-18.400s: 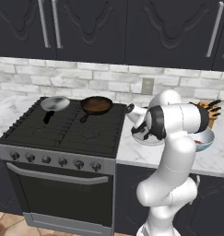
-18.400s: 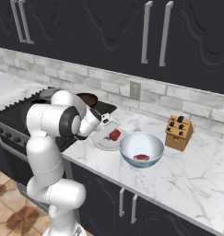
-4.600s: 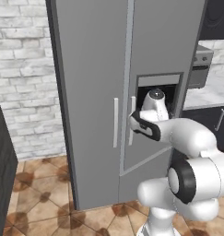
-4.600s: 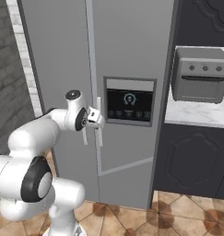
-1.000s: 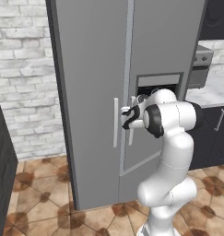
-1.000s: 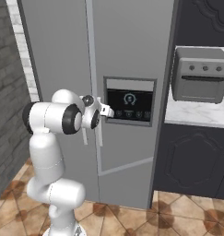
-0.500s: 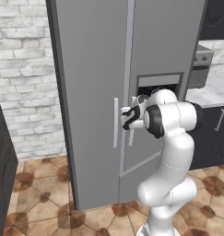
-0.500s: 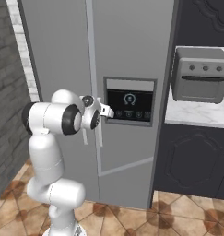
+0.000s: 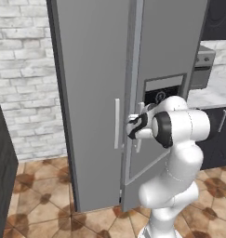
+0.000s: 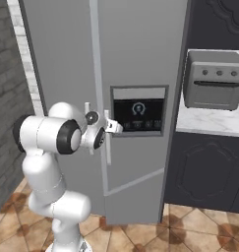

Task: Place one of the steaks on the plate and the other in the bowl. Then place the bowl in the fridge.

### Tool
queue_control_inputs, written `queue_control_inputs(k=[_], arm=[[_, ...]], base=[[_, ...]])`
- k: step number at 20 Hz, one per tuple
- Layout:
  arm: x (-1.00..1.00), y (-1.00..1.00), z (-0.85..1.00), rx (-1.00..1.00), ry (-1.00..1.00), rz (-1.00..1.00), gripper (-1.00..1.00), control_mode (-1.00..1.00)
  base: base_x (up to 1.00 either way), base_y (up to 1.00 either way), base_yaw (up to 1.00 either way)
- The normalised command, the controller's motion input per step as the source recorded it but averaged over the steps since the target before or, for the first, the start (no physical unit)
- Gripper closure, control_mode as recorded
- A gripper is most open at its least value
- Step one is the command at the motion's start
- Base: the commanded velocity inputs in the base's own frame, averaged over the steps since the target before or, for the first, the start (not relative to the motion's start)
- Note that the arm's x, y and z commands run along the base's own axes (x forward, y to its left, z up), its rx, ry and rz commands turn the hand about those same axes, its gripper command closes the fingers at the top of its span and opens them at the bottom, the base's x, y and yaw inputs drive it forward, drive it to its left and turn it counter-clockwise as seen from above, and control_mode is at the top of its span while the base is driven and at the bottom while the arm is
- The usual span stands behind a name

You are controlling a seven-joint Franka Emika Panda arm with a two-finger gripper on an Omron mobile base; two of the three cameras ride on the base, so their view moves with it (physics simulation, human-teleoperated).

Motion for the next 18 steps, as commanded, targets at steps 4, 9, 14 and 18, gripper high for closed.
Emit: queue_control_inputs(k=[4,9,14,18], arm=[[-0.73,-0.88,0.0,0.23,-0.07,0.2,1.0,-1.0],[-0.7,-1.0,0.0,0.31,-0.03,0.32,1.0,-1.0],[-0.72,-1.0,0.0,0.17,-0.01,0.3,1.0,-1.0],[-0.66,-1.0,0.06,0.09,0.0,0.24,1.0,-1.0]], base=[[0.0,0.0,0.0],[0.0,0.0,0.0],[0.0,0.0,0.0],[0.0,0.0,0.0]])
